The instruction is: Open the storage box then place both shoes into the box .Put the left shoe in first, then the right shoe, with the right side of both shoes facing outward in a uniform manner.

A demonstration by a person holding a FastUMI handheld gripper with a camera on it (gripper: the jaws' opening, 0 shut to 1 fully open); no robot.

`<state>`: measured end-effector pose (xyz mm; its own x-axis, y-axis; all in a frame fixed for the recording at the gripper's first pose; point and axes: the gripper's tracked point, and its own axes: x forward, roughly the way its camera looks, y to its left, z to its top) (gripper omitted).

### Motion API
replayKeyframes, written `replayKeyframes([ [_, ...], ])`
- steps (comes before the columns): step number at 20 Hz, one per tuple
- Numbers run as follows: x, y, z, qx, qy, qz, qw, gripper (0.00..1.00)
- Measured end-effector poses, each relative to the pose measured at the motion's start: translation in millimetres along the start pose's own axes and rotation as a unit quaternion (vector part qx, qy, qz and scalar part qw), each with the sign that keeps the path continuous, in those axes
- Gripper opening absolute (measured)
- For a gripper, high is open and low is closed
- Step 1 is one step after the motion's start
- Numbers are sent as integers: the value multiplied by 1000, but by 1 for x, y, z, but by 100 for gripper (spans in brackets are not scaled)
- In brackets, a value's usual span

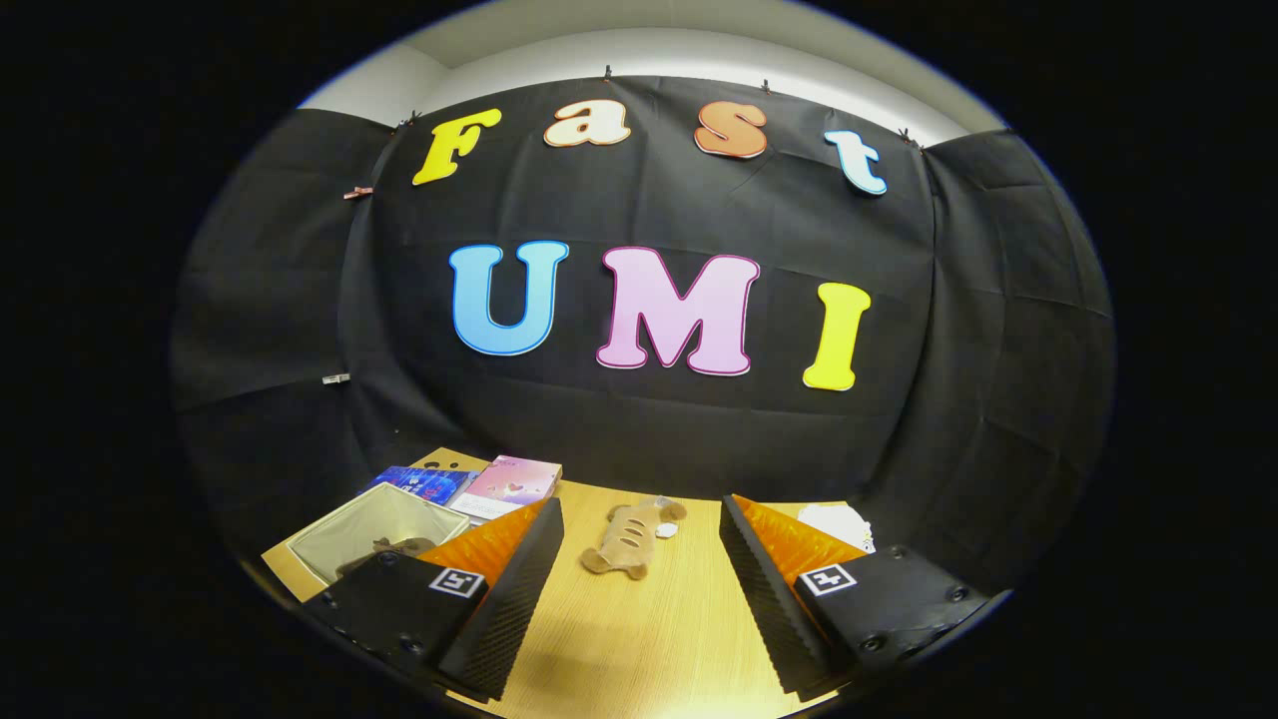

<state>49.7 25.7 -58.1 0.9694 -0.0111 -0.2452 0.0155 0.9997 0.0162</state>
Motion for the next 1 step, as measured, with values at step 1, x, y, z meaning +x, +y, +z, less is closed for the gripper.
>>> replayKeyframes([
  [1,0,-1,0,-1,-1,-2,1000,98],
])
